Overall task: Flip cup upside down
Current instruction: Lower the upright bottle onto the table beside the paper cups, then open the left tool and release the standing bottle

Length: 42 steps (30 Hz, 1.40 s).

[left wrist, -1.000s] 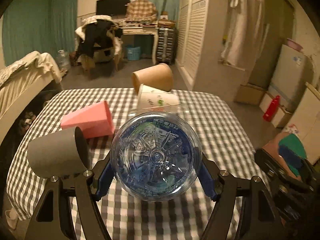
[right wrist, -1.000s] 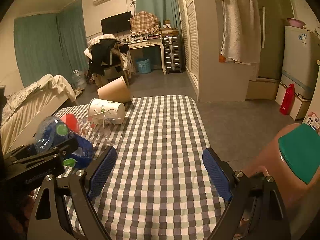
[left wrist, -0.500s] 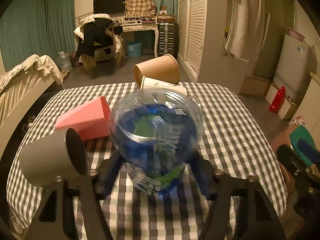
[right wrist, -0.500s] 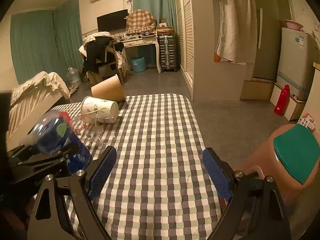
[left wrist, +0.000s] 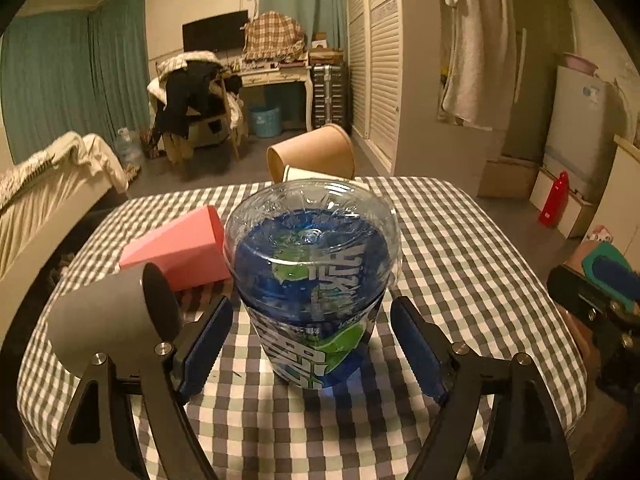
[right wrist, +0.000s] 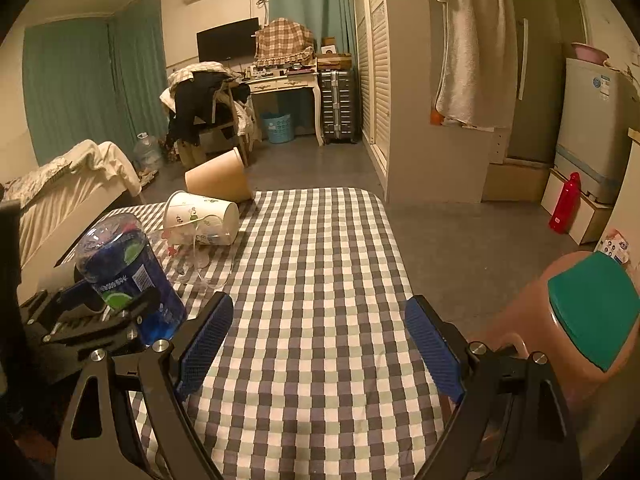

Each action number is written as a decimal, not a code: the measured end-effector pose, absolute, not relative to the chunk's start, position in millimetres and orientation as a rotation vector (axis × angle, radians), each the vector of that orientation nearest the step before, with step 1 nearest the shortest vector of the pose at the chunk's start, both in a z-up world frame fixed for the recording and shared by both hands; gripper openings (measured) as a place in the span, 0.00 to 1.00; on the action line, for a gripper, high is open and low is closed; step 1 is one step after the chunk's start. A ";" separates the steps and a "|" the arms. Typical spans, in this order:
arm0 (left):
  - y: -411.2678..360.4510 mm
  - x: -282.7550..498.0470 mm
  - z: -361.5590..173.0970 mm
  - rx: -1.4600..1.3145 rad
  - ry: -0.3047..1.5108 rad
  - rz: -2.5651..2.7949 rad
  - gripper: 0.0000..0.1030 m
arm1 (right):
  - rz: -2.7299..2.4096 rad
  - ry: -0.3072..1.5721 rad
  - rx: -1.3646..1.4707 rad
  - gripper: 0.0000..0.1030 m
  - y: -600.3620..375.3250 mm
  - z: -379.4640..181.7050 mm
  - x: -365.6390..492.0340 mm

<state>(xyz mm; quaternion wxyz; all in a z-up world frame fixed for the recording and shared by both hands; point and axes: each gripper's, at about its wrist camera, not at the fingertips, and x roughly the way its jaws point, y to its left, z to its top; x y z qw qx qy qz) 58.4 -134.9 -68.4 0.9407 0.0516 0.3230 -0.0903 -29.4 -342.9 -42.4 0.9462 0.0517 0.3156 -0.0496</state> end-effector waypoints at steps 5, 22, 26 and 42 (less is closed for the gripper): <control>-131.6 49.5 -54.7 0.115 0.622 -0.175 0.82 | -0.095 0.620 0.108 0.85 -343.3 -38.9 -33.1; -67.0 -16.9 6.1 0.050 0.314 -0.089 0.98 | -0.016 0.463 0.045 0.91 -313.6 -12.2 -64.8; -55.6 -19.3 -5.7 0.030 0.303 -0.056 1.00 | -0.006 0.461 -0.001 0.95 -297.6 -15.8 -64.7; -42.6 -5.9 -36.4 0.001 0.376 -0.019 1.00 | -0.024 0.472 -0.047 1.00 -276.1 -29.6 -47.7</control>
